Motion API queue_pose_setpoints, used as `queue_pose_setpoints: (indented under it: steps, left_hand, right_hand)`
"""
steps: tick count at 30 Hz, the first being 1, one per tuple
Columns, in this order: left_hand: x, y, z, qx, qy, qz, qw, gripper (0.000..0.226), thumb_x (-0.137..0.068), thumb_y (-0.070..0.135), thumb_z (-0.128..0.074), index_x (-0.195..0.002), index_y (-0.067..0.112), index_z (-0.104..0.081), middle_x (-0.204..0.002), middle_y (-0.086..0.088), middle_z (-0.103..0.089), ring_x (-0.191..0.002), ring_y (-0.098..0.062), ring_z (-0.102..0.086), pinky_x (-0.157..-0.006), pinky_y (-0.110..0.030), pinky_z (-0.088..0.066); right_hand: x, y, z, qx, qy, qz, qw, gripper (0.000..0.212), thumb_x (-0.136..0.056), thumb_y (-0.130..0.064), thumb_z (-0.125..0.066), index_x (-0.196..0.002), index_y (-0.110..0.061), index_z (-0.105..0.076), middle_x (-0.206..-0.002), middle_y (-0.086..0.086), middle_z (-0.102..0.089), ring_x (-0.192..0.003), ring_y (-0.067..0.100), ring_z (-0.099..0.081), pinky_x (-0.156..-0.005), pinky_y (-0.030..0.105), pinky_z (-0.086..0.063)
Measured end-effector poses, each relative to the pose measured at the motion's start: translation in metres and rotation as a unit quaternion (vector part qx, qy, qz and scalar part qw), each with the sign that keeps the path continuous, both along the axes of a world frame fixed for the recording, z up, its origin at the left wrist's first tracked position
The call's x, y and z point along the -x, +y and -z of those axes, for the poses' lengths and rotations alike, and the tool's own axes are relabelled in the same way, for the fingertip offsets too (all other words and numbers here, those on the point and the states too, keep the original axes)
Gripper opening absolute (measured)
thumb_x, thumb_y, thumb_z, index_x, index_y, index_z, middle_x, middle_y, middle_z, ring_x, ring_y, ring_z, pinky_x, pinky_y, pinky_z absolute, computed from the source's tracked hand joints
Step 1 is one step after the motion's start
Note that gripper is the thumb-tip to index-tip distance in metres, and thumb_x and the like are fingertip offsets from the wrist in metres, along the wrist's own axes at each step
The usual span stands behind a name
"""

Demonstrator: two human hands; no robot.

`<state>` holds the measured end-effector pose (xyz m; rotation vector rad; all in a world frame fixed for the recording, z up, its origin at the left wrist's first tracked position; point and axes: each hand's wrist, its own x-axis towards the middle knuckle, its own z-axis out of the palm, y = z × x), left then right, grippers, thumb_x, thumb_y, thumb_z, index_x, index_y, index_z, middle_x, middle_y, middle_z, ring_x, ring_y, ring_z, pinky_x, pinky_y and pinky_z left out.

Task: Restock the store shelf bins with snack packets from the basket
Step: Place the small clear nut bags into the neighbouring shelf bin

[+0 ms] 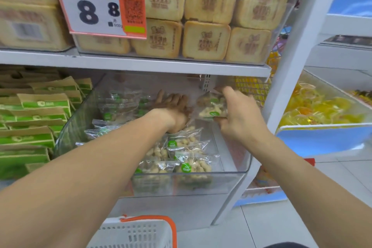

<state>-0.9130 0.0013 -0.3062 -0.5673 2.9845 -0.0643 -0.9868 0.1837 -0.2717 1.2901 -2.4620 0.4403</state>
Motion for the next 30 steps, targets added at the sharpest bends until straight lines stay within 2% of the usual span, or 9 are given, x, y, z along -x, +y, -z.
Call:
queue_pose_setpoints:
  steps: [3, 6, 9, 14, 17, 20, 23, 27, 30]
  left_hand:
    - [-0.002, 0.001, 0.000, -0.006, -0.002, -0.011, 1.000, 0.065, -0.102, 0.047, -0.013, -0.156, 0.015, 0.003, -0.163, -0.007, -0.007, -0.152, -0.021, -0.002, -0.120, -0.055, 0.007]
    - [-0.003, 0.000, -0.001, -0.007, -0.001, -0.015, 1.000, 0.067, -0.102, 0.051, -0.013, -0.157, 0.016, 0.003, -0.164, -0.005, -0.005, -0.152, -0.020, -0.001, -0.120, -0.054, 0.008]
    - [-0.002, -0.004, 0.001, -0.001, -0.013, -0.010, 1.000, 0.067, -0.101, 0.052, -0.012, -0.157, 0.017, 0.001, -0.165, -0.004, -0.003, -0.152, -0.020, 0.001, -0.119, -0.056, 0.007]
    - [0.002, -0.005, 0.002, 0.010, -0.008, -0.021, 1.000, 0.069, -0.102, 0.053, -0.015, -0.157, 0.015, 0.005, -0.164, -0.006, -0.009, -0.152, -0.019, -0.005, -0.119, -0.057, 0.006]
    - [0.002, -0.006, 0.001, 0.006, -0.013, -0.022, 1.000, 0.069, -0.103, 0.050, -0.016, -0.156, 0.015, 0.008, -0.165, -0.005, -0.003, -0.152, -0.018, 0.000, -0.119, -0.057, 0.007]
    - [0.001, -0.007, 0.001, 0.004, -0.013, -0.024, 1.000, 0.067, -0.104, 0.047, -0.017, -0.156, 0.015, 0.011, -0.165, -0.004, 0.001, -0.153, -0.018, 0.004, -0.119, -0.056, 0.009]
    - [0.002, -0.009, 0.001, 0.003, -0.018, -0.027, 0.999, 0.067, -0.105, 0.046, -0.018, -0.156, 0.016, 0.012, -0.166, -0.004, 0.005, -0.152, -0.018, 0.007, -0.118, -0.057, 0.011]
    - [0.004, -0.009, 0.001, 0.005, -0.018, -0.032, 0.999, 0.067, -0.105, 0.047, -0.017, -0.156, 0.016, 0.012, -0.166, -0.004, 0.007, -0.152, -0.018, 0.007, -0.118, -0.058, 0.011]
    - [0.003, -0.007, 0.000, 0.000, -0.019, -0.034, 0.999, 0.067, -0.104, 0.047, -0.017, -0.156, 0.016, 0.012, -0.166, -0.004, 0.007, -0.152, -0.017, 0.008, -0.118, -0.058, 0.011]
  right_hand:
    - [0.013, -0.018, -0.003, -0.044, -0.038, 0.016, 0.998, 0.065, -0.072, -0.022, -0.077, -0.130, -0.018, -0.048, -0.108, 0.012, -0.068, -0.100, 0.040, -0.063, -0.080, 0.038, -0.050]
    - [0.027, -0.042, -0.006, -0.102, -0.067, 0.025, 0.992, 0.065, -0.072, -0.019, -0.076, -0.131, -0.020, -0.048, -0.111, 0.011, -0.066, -0.101, 0.037, -0.065, -0.082, 0.040, -0.056]
    - [0.037, -0.065, -0.012, -0.195, -0.054, 0.075, 0.976, 0.068, -0.075, -0.015, -0.076, -0.136, -0.024, -0.048, -0.119, 0.008, -0.065, -0.106, 0.032, -0.065, -0.081, 0.032, -0.055]
    - [0.045, -0.081, -0.014, -0.239, -0.060, 0.085, 0.965, 0.085, -0.064, -0.027, -0.092, -0.138, -0.029, -0.050, -0.127, 0.000, -0.064, -0.114, 0.026, -0.063, -0.090, 0.026, -0.051]
    - [0.040, -0.086, -0.009, -0.289, -0.049, 0.095, 0.951, 0.080, -0.061, -0.040, -0.093, -0.130, -0.023, -0.055, -0.125, -0.001, -0.065, -0.114, 0.025, -0.062, -0.091, 0.027, -0.049]
    - [0.037, -0.094, 0.002, -0.326, 0.028, 0.111, 0.939, 0.078, -0.059, -0.052, -0.092, -0.123, -0.022, -0.058, -0.115, -0.002, -0.069, -0.109, 0.024, -0.064, -0.087, 0.032, -0.043]
    - [0.042, -0.099, 0.004, -0.326, 0.049, 0.105, 0.938, 0.081, -0.055, -0.054, -0.093, -0.123, -0.026, -0.058, -0.114, -0.004, -0.069, -0.112, 0.025, -0.062, -0.098, 0.039, -0.039]
    - [0.047, -0.094, -0.016, -0.334, -0.075, 0.051, 0.938, 0.107, -0.052, -0.047, -0.096, -0.143, -0.022, -0.046, -0.138, -0.001, -0.058, -0.128, 0.028, -0.053, -0.111, 0.043, -0.037]
    - [0.055, -0.089, -0.026, -0.290, -0.148, 0.023, 0.945, 0.101, -0.055, -0.045, -0.095, -0.143, -0.027, -0.047, -0.138, -0.004, -0.058, -0.121, 0.020, -0.057, -0.092, 0.025, -0.044]
